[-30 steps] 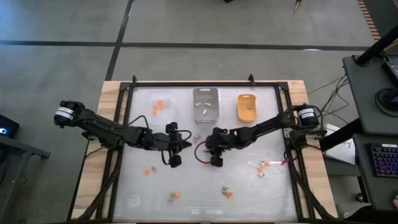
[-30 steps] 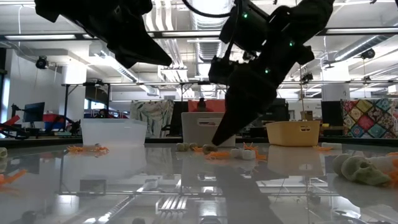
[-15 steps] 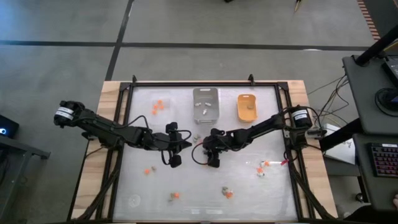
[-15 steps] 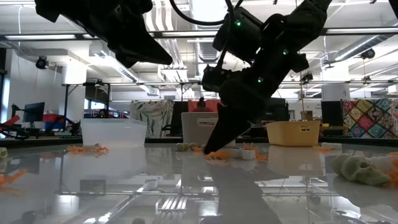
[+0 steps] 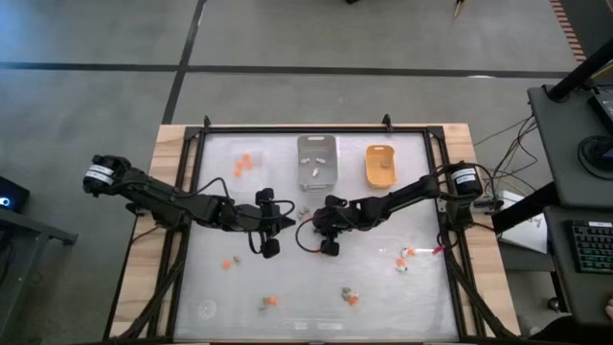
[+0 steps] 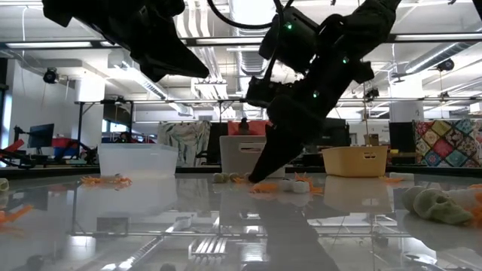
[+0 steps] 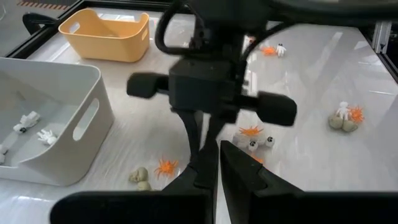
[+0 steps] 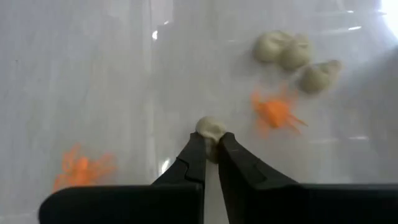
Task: Sort Halloween decoration
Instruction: Put the cream white skull toy into the yellow bin
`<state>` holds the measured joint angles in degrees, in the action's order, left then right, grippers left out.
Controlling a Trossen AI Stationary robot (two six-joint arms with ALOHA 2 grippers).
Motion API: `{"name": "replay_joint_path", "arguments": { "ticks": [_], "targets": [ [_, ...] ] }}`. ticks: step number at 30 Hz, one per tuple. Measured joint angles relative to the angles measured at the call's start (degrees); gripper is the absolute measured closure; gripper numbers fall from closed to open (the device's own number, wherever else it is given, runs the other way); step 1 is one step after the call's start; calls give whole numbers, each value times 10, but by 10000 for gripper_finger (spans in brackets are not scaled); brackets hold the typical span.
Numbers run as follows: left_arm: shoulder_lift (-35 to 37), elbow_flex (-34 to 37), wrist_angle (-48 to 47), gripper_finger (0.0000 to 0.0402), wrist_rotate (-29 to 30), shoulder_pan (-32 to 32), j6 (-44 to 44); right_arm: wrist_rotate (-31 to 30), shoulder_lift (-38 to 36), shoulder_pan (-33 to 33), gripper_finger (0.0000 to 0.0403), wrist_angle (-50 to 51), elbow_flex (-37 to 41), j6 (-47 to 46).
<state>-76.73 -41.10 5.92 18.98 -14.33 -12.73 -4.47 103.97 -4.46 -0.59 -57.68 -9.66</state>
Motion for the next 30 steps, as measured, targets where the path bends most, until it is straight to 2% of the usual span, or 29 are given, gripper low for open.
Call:
{"name": "replay_joint_path", "arguments": {
  "ticks": [4,8,12,16,19,22,26,30],
  "targets": [
    [6,-4,-1,402,0,-2,0,0,-61,17,389,68,0,6],
    [30,-5,-3,402,0,-9,0,-20,-140,53,390,193,0,-12],
    [55,-5,-11,402,0,-13,0,-86,-216,125,390,342,-1,-99],
    [68,-5,-10,402,0,-13,0,-127,-255,223,390,456,3,-200],
    [69,-5,-10,402,0,-12,2,-134,-261,289,391,461,11,-238],
    [68,-5,-10,402,0,-12,-1,-133,-255,325,391,436,15,-218],
    [67,-5,-14,402,0,-13,-14,-119,-242,343,380,419,16,-197],
    [67,-5,-22,402,0,-13,-21,-116,-232,342,342,416,16,-190]
  ]
}}
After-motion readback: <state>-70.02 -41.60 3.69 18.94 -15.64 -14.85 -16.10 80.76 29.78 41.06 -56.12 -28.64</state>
